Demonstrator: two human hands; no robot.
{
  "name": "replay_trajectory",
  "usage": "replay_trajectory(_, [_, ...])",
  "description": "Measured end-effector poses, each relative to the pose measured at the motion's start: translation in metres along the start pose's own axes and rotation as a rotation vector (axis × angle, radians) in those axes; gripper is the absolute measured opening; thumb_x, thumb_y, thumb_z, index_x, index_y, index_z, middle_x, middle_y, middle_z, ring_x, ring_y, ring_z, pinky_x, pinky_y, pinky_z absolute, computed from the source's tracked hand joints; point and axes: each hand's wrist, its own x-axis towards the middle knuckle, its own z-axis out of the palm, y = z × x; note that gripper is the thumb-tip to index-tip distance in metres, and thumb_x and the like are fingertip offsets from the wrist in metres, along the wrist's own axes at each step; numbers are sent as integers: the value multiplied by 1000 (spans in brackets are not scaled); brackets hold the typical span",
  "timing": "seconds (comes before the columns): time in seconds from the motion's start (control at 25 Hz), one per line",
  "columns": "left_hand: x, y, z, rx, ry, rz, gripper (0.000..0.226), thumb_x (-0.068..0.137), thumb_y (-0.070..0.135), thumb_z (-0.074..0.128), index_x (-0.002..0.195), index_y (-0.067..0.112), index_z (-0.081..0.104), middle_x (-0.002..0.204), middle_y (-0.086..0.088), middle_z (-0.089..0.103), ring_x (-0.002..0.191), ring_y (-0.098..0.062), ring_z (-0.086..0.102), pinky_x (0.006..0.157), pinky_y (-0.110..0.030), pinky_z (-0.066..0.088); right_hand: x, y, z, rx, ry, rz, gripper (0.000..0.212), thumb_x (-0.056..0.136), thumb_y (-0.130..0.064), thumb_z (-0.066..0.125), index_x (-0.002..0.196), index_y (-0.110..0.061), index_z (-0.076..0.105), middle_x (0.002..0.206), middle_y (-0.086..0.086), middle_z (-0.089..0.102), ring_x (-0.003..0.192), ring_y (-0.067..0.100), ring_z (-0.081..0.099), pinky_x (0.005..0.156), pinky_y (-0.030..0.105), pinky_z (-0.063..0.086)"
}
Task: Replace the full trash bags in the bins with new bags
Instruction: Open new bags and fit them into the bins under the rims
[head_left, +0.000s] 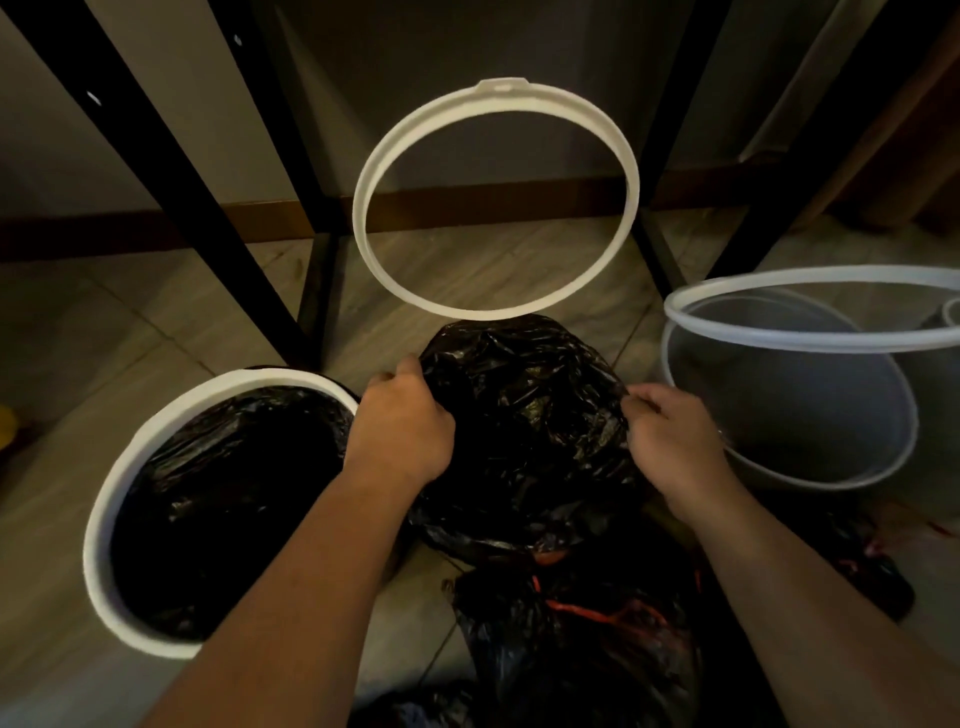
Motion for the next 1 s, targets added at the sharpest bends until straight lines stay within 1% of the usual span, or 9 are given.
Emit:
replay_trajectory(0.08, [-3,0,5,-60,-32,-26,44,96,7,53,140,11,47,131,-24,53,117,-39,55,91,-41,47,-12,11,-3,200,14,94,23,92,-35,59,100,-31,80,100,-7,79,97,12,73,90,37,58])
replay_trajectory(0.2, [-12,-3,12,-164,-39,-57,59,98,12,55,153,17,36,146,-22,44,112,-28,49,89,-34,38,-30,36,-4,229,4,171,26,82,-34,60,97,-33,82,90,1,81,93,27,77,90,55,63])
replay_trajectory(0.44, [-48,-14,39,-275,128,-58,72,102,21,59,165,18,25,167,-15,27,150,-32,34,116,-32,33,-53,57,4,512,-124,327,24,99,-11,53,96,-12,76,92,19,80,74,32,79,61,42,63])
replay_trajectory(0.56, [-66,-16,54,-351,169,-61,73,105,32,57,167,22,19,174,-11,12,161,-27,13,123,-31,19,-71,58,-2,690,-274,399,17,83,-6,58,82,-6,75,87,23,76,68,35,75,57,42,61])
replay_trajectory(0.64, [-86,-17,68,-437,157,-91,76,106,41,53,168,28,11,176,-4,4,162,-19,4,118,-26,14,-82,59,-2,723,-427,394,8,73,-7,69,80,-8,73,88,23,73,72,35,74,60,41,61])
replay_trajectory(0.72, [-109,-19,84,-521,184,-153,75,106,46,50,168,31,9,175,3,11,160,-14,11,119,-25,16,-84,63,1,764,-477,373,9,76,-3,75,82,-6,69,92,24,72,76,34,75,63,39,62])
replay_trajectory(0.84, [-131,-26,100,-712,287,-222,55,107,35,54,159,35,38,152,23,51,141,7,45,120,-25,36,-83,70,1,846,-474,354,8,78,4,72,81,-3,72,92,28,73,79,33,76,68,38,64])
replay_trajectory(0.92, [-136,-29,105,-897,325,-277,48,105,21,61,146,42,50,127,34,63,119,18,58,103,-16,51,-81,73,-1,892,-439,369,12,77,6,71,80,-4,76,90,28,74,77,33,77,68,39,64])
replay_trajectory(1.0, [-137,-34,109,-1001,349,-327,56,101,13,68,145,42,48,127,23,66,113,11,65,89,-14,55,-79,75,-2,939,-458,379,13,77,5,71,83,-4,77,91,27,74,79,33,77,70,40,64])
